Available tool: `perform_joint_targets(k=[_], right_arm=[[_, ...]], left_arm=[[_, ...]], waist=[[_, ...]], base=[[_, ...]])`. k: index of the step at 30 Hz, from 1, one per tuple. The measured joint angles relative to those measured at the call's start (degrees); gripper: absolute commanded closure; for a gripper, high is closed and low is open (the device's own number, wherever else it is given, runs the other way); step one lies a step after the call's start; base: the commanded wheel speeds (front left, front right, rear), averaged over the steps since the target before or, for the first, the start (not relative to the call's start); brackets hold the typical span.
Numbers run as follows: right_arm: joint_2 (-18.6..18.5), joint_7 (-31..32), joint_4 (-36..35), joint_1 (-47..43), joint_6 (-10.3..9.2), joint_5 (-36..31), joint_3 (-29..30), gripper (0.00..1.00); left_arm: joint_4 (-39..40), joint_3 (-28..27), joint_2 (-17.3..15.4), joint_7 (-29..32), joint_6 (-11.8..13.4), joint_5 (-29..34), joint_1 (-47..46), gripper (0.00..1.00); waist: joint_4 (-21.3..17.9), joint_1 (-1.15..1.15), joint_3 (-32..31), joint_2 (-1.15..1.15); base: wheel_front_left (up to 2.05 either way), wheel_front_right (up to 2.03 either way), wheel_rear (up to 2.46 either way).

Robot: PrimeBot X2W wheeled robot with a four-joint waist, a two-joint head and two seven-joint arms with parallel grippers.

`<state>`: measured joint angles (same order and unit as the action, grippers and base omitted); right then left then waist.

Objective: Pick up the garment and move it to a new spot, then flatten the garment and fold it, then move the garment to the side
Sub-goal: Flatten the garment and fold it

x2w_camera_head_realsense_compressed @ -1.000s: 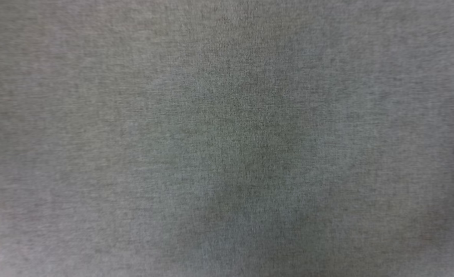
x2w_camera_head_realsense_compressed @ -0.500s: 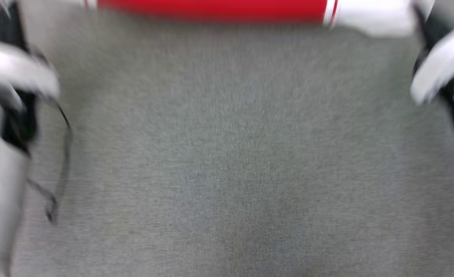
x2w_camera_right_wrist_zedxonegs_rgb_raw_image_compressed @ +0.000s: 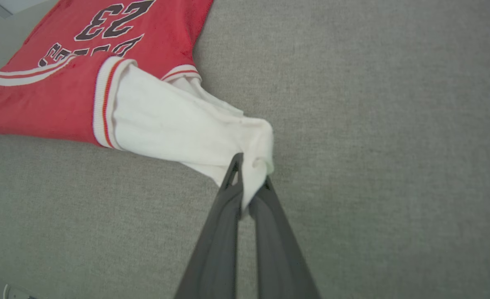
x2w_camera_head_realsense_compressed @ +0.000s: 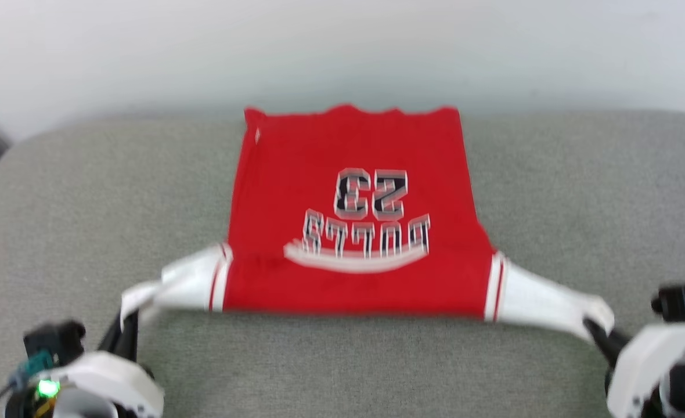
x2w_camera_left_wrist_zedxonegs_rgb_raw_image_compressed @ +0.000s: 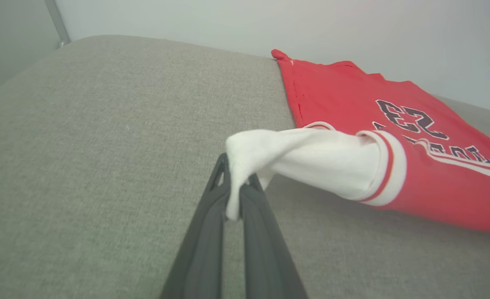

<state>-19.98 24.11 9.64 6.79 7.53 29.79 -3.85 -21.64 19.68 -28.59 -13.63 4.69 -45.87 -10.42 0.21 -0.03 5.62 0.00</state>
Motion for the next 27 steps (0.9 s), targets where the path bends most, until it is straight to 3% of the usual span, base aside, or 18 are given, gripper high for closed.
perform_joint_targets(k=[6,13,14,15,16,17,22,27], right_arm=[[3.71,4.34,-6.12,-15.53,-0.01,-0.87,5.47,1.00],[8.82,7.27,-10.72,-26.19,-0.01,-3.59,9.45,1.00],[9.24,7.54,-11.02,-26.95,0.00,-4.27,9.44,0.83],[9.58,7.57,-11.31,-27.37,-0.01,-4.71,9.47,0.57],[10.03,7.69,-11.50,-27.44,-0.01,-4.75,9.49,0.10],[10.39,7.79,-11.73,-27.48,-0.01,-4.78,9.24,0.00],[10.78,6.30,-13.67,-26.04,-0.02,-5.17,8.23,0.00],[12.39,0.98,-13.54,-16.19,-0.03,-7.81,11.56,0.00]], left_arm=[[7.75,0.40,-1.48,3.21,4.87,-1.41,12.91,1.00],[14.38,-0.36,-1.66,4.38,9.47,-3.67,23.25,1.00],[14.89,-0.10,-1.70,4.44,10.00,-3.44,23.79,1.00],[15.32,0.09,-1.70,4.47,10.43,-3.15,24.30,1.00],[15.75,0.37,-1.60,4.47,10.94,-2.88,24.63,1.00],[16.23,0.68,-1.45,4.43,11.32,-2.47,24.83,1.00],[18.60,2.63,0.21,3.75,12.32,-0.52,24.63,1.00],[20.17,2.54,0.85,1.64,12.35,1.31,21.62,1.00]], waist=[[0.70,0.00,-5.32,0.00],[0.79,0.01,-6.95,0.00],[0.77,0.02,-6.94,0.00],[0.72,0.02,-6.90,0.00],[0.65,0.02,-6.83,0.00],[0.61,0.02,-6.74,0.00],[0.93,0.03,-6.06,0.00],[1.71,0.03,-3.80,0.00]], base=[[0.00,0.00,0.00],[0.00,0.00,0.00],[0.00,0.00,0.00],[0.00,0.00,0.00],[0.00,0.00,0.00],[0.00,0.00,0.00],[0.00,0.00,0.00],[0.00,0.00,0.00]])
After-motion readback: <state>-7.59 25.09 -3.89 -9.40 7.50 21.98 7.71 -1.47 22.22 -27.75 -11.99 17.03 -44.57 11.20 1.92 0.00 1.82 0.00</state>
